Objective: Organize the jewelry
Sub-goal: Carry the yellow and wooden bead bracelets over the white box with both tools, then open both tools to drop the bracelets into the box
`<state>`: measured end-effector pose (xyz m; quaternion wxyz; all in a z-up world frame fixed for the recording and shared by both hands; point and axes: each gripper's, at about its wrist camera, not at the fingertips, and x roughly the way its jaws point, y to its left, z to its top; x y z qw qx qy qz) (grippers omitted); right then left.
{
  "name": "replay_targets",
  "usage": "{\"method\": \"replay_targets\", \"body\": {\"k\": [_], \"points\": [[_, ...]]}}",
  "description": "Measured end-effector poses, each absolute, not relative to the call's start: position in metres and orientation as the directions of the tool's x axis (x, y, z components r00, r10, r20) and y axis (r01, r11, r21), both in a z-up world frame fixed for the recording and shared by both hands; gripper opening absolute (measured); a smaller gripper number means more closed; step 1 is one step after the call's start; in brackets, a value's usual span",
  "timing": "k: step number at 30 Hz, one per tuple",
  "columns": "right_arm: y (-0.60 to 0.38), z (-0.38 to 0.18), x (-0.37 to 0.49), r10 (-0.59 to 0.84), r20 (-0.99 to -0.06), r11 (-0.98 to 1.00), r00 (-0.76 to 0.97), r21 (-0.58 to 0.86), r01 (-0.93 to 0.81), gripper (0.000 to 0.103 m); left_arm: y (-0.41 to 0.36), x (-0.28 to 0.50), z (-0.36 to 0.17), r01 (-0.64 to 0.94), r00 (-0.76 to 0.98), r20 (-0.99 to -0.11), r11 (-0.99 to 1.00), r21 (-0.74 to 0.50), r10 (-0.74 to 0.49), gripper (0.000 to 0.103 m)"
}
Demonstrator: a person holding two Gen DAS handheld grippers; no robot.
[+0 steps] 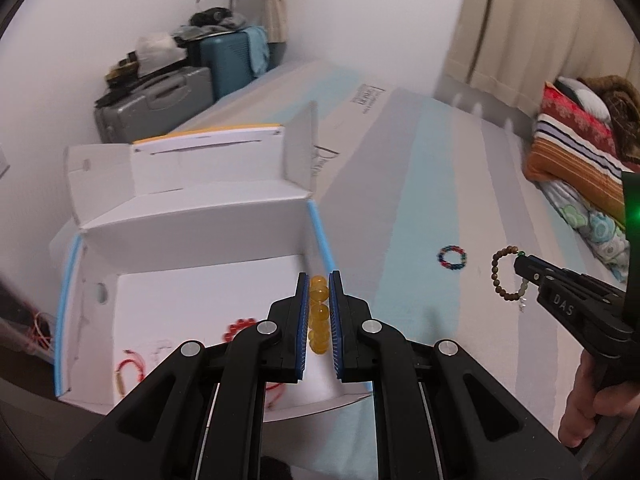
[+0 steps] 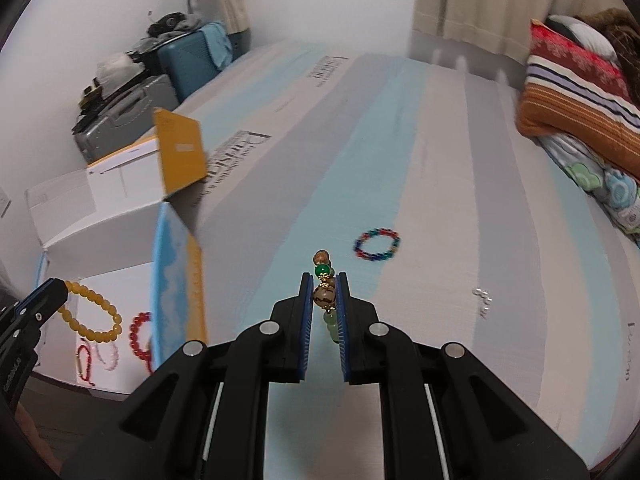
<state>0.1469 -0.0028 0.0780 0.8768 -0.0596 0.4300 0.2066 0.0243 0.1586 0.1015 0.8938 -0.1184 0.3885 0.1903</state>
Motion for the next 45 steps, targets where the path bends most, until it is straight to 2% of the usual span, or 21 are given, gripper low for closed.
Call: {"method": "replay_targets", "body": {"k": [10,28,45], "points": [[0.057,0.09,0.109,0.379,-0.758,0.856,0.531,0.069,-0.512,0.011,0.206,-0.016,0.104,-0.506,0.591,-0.746,0.861,-0.047,0.306,0.009],[0.155,0.081,0.054,0.46,-0.764,0.763,0.453,0.079,-0.642,0.011,0.283,-0.067,0.087,-0.618,0.505,-0.769,0.786,-0.004,0.393,0.009],[0.216,0.013,0.041,0.407,-0.86,0.709,0.307,0.085,-0.7,0.011,0.32,-0.072,0.034,-0.659,0.407,-0.828,0.752,0.026,0.386,0.009]]}}
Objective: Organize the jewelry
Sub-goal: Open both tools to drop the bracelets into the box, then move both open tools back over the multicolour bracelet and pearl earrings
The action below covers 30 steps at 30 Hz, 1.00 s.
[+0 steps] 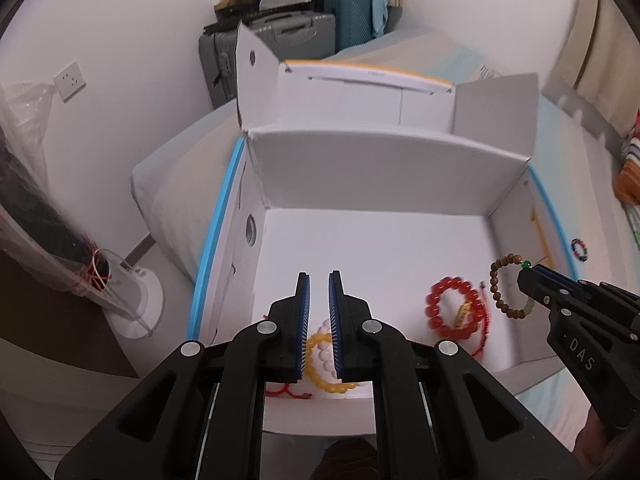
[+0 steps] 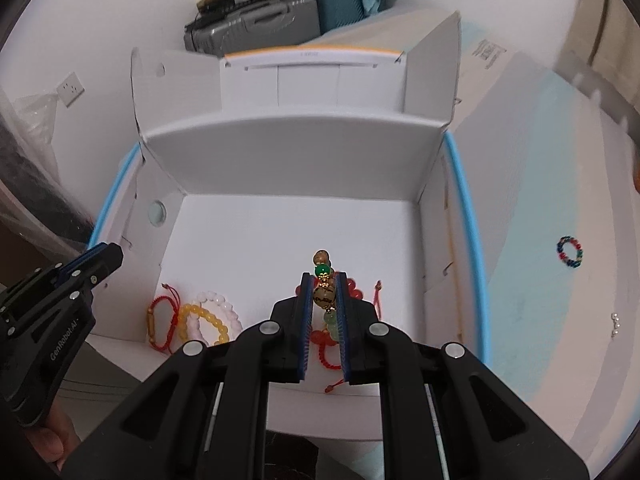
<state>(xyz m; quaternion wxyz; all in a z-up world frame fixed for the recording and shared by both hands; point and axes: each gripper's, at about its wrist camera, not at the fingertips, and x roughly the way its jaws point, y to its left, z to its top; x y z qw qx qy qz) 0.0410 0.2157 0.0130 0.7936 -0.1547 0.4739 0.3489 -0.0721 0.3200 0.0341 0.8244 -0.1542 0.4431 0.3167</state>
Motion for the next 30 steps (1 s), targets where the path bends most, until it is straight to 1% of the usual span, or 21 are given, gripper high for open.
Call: {"method": "replay_targets", "body": {"k": [13,14,15,16,17,18,19,20,21,22,23,26,27,30], "points": [[0.23,-0.015,0.043,0.353,-0.898,0.703,0.264,0.068,-0.708,0.011,0.332,-0.072,0.004,-0.664,0.355,-0.86,0.746,0.045,0.368,0.01],[0.232,-0.016,0.043,0.349,-0.901,0.703,0.259,0.068,-0.708,0.012,0.333,-0.072,0.002,-0.664,0.35,-0.865,0.746,0.043,0.361,0.011],[0.232,-0.017,0.043,0.345,-0.905,0.702,0.25,0.072,-0.708,0.015,0.333,-0.072,0.0,-0.663,0.345,-0.87,0.748,0.039,0.351,0.013],[0.233,-0.017,0.043,0.348,-0.904,0.701,0.25,0.074,-0.71,0.017,0.333,-0.072,0.0,-0.661,0.345,-0.872,0.75,0.036,0.346,0.013],[0.233,-0.016,0.042,0.348,-0.902,0.7,0.255,0.069,-0.711,0.024,0.332,-0.072,0.0,-0.661,0.346,-0.872,0.75,0.036,0.346,0.014],[0.233,-0.014,0.041,0.347,-0.899,0.701,0.266,0.06,-0.711,0.035,0.332,-0.073,0.0,-0.663,0.347,-0.87,0.747,0.036,0.35,0.021],[0.232,-0.011,0.04,0.351,-0.895,0.702,0.274,0.058,-0.71,0.041,0.332,-0.074,0.002,-0.668,0.351,-0.868,0.744,0.032,0.352,0.028],[0.231,-0.007,0.038,0.355,-0.889,0.702,0.288,0.05,-0.71,0.055,0.331,-0.074,0.003,-0.671,0.352,-0.866,0.741,0.033,0.356,0.032],[0.23,-0.003,0.037,0.357,-0.885,0.701,0.299,0.042,-0.712,0.066,0.33,-0.074,0.005,-0.674,0.35,-0.862,0.737,0.04,0.366,0.043],[0.23,0.001,0.035,0.361,-0.878,0.698,0.313,0.032,-0.715,0.07,0.329,-0.074,0.008,-0.679,0.345,-0.858,0.732,0.052,0.381,0.057],[0.229,0.004,0.034,0.367,-0.873,0.697,0.32,0.029,-0.717,0.075,0.327,-0.075,0.012,-0.684,0.346,-0.847,0.726,0.066,0.404,0.062],[0.224,0.012,0.035,0.378,-0.868,0.703,0.324,0.041,-0.71,0.083,0.324,-0.074,0.021,-0.689,0.354,-0.834,0.721,0.073,0.423,0.07],[0.223,0.014,0.036,0.38,-0.866,0.706,0.326,0.044,-0.707,0.085,0.323,-0.074,0.023,-0.692,0.356,-0.832,0.718,0.071,0.425,0.074],[0.216,0.02,0.04,0.384,-0.859,0.718,0.337,0.048,-0.695,0.087,0.318,-0.072,0.03,-0.694,0.362,-0.822,0.716,0.078,0.44,0.08]]}}
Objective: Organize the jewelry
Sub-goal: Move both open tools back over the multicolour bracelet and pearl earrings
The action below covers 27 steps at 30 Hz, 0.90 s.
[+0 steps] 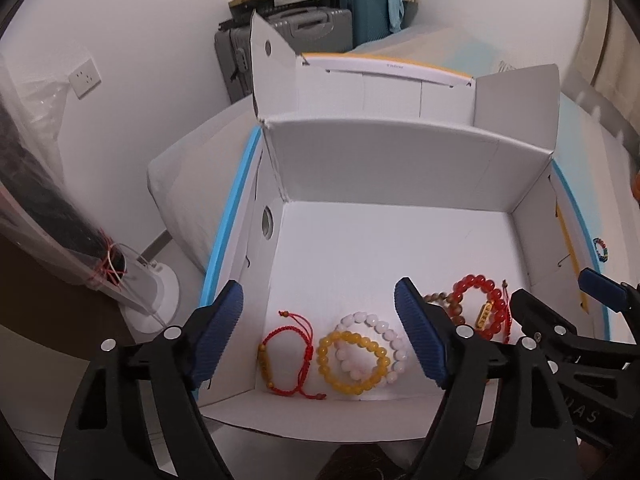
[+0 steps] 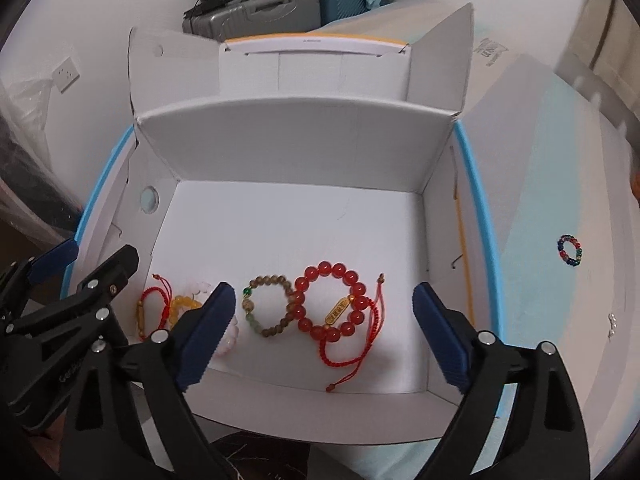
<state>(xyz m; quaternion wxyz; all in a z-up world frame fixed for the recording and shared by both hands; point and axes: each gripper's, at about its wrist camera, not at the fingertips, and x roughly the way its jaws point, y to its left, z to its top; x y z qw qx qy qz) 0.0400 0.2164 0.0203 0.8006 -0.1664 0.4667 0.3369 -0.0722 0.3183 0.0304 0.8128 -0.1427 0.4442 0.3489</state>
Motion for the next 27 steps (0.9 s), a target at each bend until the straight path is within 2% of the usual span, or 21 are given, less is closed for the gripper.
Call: {"method": "replay_targets", "body": {"k": [4,6,20,27], "points": [[0.203,0.028,0.047,0.394,-0.85,0.732,0.35,0.06,-0.678,0.088,0.312,-0.068,0.038,-0.698,0.372,-0.812,0.712,0.074,0.45,0.086],[0.194,0.034,0.05,0.398,-0.841,0.743,0.367,0.06,-0.666,0.092,0.308,-0.065,0.041,-0.7,0.375,-0.807,0.71,0.076,0.457,0.089],[0.116,0.057,0.09,0.372,-0.815,0.826,0.445,0.071,-0.56,0.093,0.254,-0.022,0.066,-0.637,0.443,-0.772,0.766,0.086,0.456,0.093],[0.061,0.064,0.122,0.314,-0.812,0.886,0.492,0.064,-0.459,0.093,0.218,0.01,0.067,-0.578,0.475,-0.77,0.811,0.093,0.427,0.096]]}}
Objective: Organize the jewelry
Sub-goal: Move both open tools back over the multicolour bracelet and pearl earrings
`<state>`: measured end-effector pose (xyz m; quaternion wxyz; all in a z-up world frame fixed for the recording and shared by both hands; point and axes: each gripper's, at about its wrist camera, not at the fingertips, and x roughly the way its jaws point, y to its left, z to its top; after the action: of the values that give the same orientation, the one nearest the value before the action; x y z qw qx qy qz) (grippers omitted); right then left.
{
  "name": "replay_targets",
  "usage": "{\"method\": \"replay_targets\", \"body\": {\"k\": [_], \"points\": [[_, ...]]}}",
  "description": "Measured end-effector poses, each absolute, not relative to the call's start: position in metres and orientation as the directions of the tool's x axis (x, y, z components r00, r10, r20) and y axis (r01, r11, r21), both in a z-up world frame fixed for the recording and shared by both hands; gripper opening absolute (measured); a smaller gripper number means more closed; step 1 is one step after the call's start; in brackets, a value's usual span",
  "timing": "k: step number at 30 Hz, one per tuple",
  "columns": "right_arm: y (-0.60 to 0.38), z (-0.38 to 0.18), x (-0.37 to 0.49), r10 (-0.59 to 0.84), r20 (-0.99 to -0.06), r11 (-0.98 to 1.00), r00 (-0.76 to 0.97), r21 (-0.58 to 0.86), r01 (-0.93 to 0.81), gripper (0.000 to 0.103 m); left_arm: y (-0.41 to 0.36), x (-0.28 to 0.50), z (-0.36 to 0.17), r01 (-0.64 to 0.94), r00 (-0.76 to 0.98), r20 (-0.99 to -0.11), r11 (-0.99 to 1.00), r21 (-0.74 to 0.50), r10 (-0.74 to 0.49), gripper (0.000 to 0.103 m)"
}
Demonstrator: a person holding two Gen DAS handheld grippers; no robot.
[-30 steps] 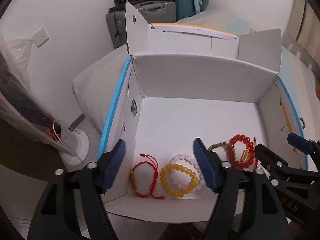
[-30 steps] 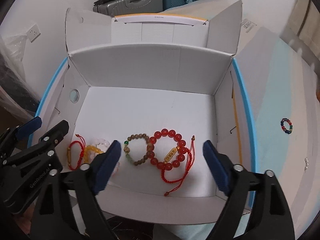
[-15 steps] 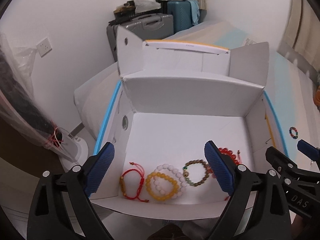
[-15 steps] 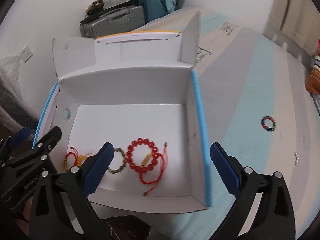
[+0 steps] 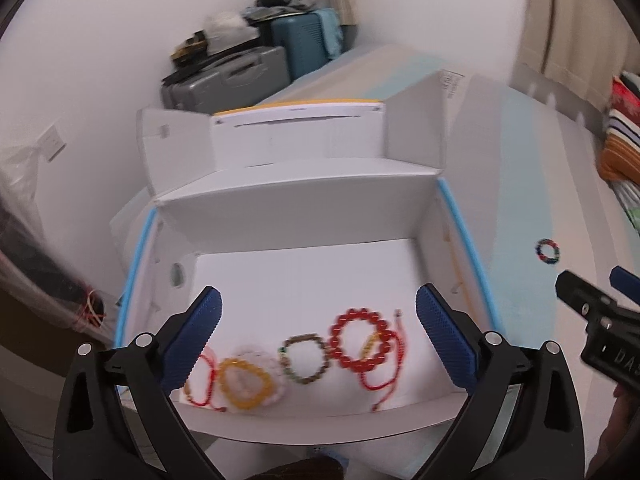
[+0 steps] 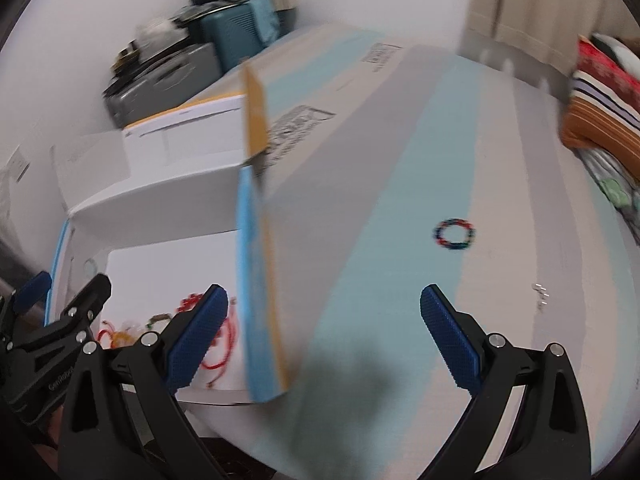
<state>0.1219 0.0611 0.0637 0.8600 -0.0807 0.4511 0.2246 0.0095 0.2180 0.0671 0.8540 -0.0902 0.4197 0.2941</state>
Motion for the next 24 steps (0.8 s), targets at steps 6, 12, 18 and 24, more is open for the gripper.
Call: {"method": "replay_targets", "body": {"k": [6,12,18,24], "points": [[0.021,0.066,0.143,0.252,-0.808,0.923,0.532,0.036,-0.382,0.093,0.187,0.039,0.063,-0.527,0.494,-0.781,0.846,0.079,0.381,0.097],[-0.01,0.064,0.158,0.221,-0.81,0.938,0.543,0.025,-0.345,0.093,0.162,0.068,0.061,-0.496,0.502,-0.797,0.867,0.053,0.336,0.097],[-0.05,0.059,0.175,0.188,-0.814,0.956,0.55,0.023,-0.292,0.093,0.136,0.096,0.058,-0.453,0.5,-0.813,0.89,0.05,0.3,0.097],[-0.084,0.053,0.193,0.15,-0.824,0.972,0.547,0.022,-0.233,0.093,0.107,0.122,0.05,-0.402,0.506,-0.818,0.914,0.056,0.273,0.097]]}}
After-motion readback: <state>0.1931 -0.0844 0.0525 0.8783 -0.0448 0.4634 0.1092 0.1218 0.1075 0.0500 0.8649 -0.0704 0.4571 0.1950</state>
